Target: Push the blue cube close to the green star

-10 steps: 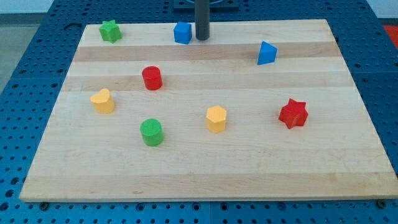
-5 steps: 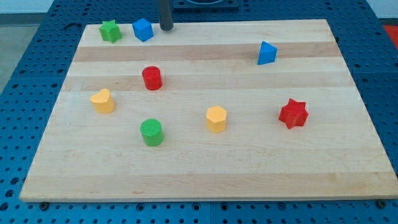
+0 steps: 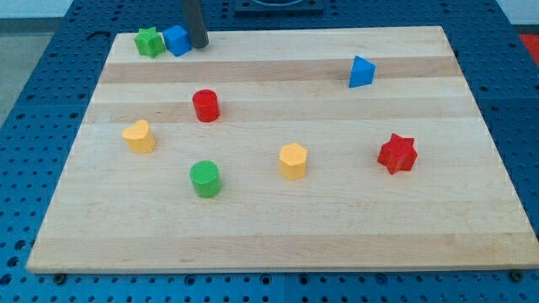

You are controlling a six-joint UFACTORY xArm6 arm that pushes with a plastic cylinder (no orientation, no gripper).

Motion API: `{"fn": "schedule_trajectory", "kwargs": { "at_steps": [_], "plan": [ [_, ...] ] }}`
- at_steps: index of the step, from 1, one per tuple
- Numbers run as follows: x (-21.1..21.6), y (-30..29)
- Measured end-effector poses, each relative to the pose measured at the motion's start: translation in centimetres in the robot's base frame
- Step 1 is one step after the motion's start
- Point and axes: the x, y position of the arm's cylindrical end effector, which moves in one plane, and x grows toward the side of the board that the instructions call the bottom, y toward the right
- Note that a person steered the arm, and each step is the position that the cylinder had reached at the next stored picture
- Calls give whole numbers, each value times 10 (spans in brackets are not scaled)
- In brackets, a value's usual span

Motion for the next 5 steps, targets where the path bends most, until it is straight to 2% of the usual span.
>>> {"fn": "schedule_trajectory", "kwargs": {
  "at_steps": [2,4,5],
  "plan": [
    [0,-17],
    [-27,94],
    [-27,211]
  ]
}}
